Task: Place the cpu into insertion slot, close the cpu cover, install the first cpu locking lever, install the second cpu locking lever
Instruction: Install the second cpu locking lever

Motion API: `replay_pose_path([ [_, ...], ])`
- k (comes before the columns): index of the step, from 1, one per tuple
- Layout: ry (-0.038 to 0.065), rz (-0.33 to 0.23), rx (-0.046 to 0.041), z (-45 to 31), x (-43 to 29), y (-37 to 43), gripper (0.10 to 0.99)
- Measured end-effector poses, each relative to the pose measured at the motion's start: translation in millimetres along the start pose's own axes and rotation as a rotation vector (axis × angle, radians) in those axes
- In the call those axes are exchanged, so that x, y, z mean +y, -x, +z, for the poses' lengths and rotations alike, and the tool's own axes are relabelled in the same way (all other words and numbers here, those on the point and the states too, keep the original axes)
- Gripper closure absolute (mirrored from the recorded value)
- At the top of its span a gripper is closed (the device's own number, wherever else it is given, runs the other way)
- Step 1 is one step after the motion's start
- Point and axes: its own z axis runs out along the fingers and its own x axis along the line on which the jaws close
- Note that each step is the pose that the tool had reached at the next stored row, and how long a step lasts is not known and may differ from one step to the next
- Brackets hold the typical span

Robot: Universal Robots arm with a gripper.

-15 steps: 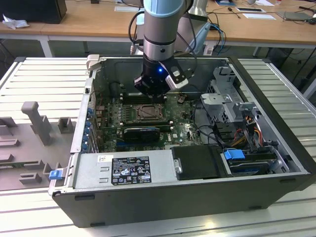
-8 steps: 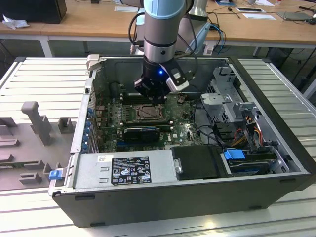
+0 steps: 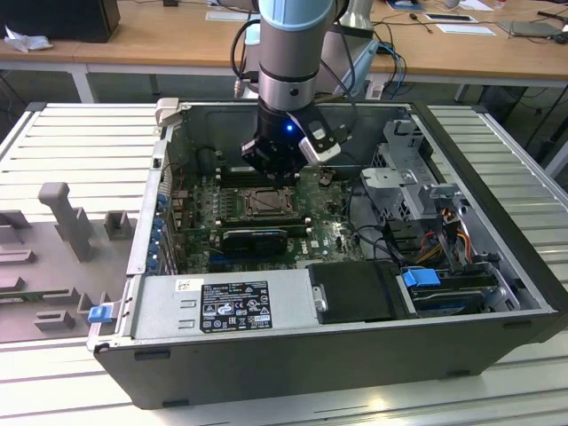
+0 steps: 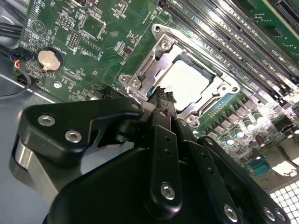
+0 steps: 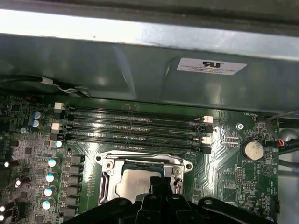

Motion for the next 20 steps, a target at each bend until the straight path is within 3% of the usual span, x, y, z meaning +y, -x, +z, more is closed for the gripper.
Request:
replay_pose_path([
  [7,0.000,0.000,0.0002,-0.6,-9.9,-0.9,0.980],
  [12,0.000,0.000,0.0000,-6.9,-13.0,-1.2,0.980],
  [15,0.000,0.000,0.0001,-7.9,-22.5,-2.6,0.980],
  [20,0.000,0.000,0.0001,-9.8,-31.8,-3.6,0.980],
])
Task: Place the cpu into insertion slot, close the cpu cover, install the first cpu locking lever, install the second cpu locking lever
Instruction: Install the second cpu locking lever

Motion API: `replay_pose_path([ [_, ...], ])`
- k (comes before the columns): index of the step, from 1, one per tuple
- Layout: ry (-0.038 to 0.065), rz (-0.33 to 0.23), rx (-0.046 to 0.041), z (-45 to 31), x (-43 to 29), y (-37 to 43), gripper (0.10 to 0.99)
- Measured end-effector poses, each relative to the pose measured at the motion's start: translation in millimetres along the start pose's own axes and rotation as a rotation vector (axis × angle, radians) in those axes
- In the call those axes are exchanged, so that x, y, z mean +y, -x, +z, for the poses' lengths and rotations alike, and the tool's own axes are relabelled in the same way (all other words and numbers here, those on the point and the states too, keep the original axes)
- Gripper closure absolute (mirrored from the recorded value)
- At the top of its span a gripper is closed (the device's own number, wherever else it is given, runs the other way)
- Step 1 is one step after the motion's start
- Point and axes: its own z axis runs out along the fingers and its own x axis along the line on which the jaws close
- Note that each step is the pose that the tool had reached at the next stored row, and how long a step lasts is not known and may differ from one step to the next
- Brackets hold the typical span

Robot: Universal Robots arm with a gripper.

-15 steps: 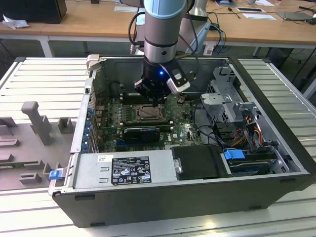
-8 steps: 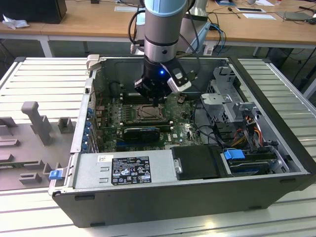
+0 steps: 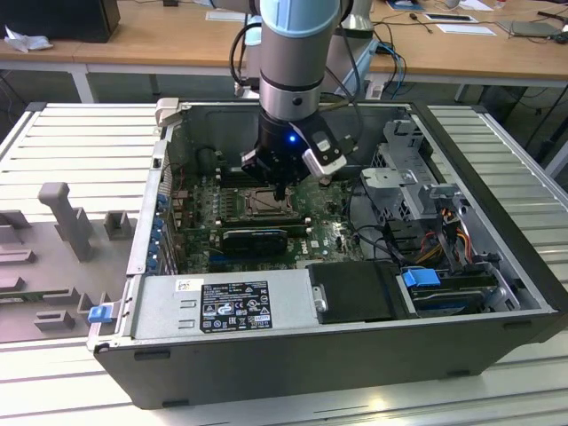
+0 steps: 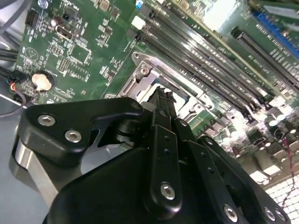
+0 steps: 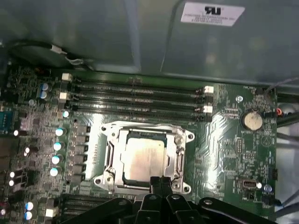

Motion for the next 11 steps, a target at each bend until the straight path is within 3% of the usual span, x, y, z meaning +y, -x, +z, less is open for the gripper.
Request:
replay_pose_path([
  [6,0.000,0.000,-0.0001,-4.1,-3.8,-0.6,0.980],
  [11,0.000,0.000,-0.0001,-5.1,-13.8,-1.8,0.980],
])
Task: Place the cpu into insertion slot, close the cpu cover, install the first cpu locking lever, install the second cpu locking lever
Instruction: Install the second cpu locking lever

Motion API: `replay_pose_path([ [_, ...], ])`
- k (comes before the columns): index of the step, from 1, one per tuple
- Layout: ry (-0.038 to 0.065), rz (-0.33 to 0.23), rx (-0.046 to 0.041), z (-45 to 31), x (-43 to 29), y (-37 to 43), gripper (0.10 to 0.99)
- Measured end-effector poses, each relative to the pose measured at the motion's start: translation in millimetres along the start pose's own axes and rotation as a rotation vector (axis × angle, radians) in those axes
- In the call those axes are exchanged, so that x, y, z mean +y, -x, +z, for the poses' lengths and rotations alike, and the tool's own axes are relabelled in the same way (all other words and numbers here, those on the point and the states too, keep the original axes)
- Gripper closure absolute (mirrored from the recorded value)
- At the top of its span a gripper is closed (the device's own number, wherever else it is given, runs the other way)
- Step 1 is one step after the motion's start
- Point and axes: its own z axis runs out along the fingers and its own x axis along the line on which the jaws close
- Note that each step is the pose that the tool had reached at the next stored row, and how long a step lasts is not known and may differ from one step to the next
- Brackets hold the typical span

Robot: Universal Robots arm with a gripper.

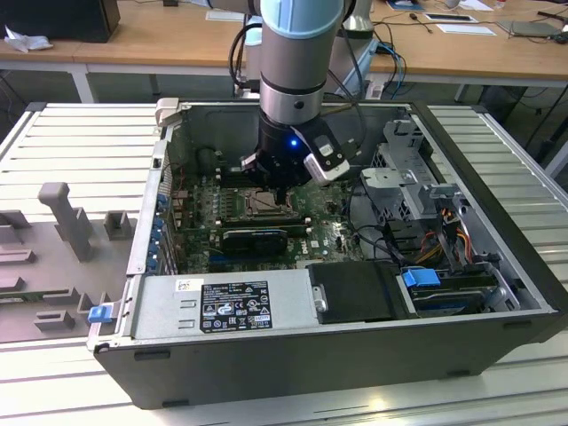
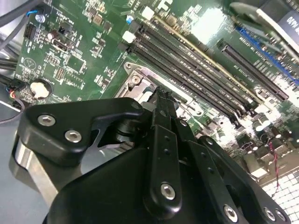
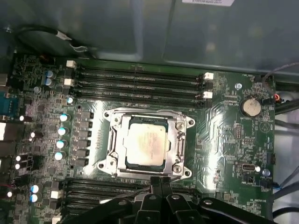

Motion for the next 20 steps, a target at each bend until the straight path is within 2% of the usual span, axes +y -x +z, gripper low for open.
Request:
replay_pose_path([
  [4,0.001,0.000,0.0000,-0.4,-3.9,-0.2,0.980],
  [7,0.005,0.000,-0.0004,-1.2,-11.6,-1.0,0.980],
  [8,0.017,0.000,-0.0014,-1.4,-13.4,-1.5,0.980],
  [9,0.051,0.000,-0.0042,-1.6,-15.4,-3.2,0.980],
  [10,0.061,0.001,-0.0050,-1.8,-17.1,-4.7,0.980],
  [13,0.064,0.000,-0.0052,-2.1,-20.4,-9.3,0.980],
  [17,0.071,-0.005,-0.0050,-2.1,-19.9,-16.4,0.980],
  [20,0.074,-0.044,0.0003,-2.0,-19.8,-18.1,0.980],
])
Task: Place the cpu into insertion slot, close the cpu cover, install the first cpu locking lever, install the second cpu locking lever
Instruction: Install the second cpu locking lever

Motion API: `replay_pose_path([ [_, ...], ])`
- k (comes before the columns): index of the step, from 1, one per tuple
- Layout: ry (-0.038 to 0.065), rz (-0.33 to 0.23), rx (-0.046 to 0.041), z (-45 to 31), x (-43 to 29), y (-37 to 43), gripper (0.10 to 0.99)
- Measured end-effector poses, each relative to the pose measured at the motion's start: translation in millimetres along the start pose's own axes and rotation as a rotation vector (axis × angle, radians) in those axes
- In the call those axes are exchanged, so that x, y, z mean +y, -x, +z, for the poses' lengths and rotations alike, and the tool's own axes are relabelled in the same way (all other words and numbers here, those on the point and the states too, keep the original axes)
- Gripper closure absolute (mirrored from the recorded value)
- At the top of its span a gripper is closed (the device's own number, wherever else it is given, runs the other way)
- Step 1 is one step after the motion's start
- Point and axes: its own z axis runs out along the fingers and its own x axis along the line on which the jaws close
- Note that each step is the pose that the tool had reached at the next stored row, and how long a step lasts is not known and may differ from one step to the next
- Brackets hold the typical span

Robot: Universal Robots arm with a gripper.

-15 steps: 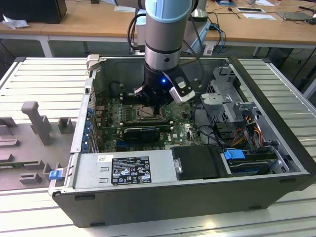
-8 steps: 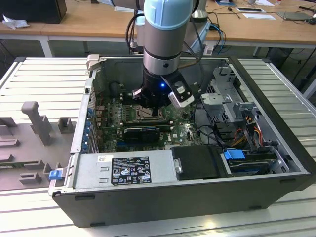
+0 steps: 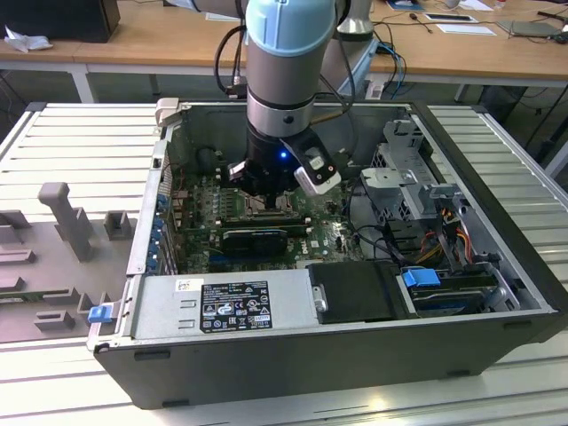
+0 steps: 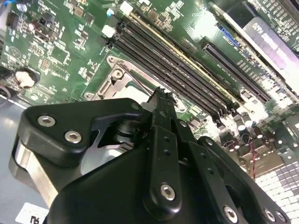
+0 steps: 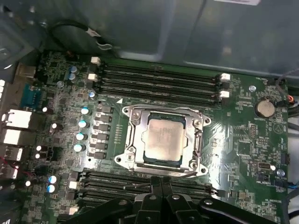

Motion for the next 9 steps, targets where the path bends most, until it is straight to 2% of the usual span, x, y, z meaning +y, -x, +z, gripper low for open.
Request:
replay_pose_path([
  [4,0.004,0.000,-0.0004,0.0,0.3,-2.8,0.980],
  [6,0.006,-0.001,-0.0009,0.0,0.9,-7.5,0.980],
  [8,0.015,0.000,-0.0022,0.7,1.8,-15.1,0.980],
  [9,0.018,-0.001,-0.0028,4.9,1.4,-17.8,0.980],
])
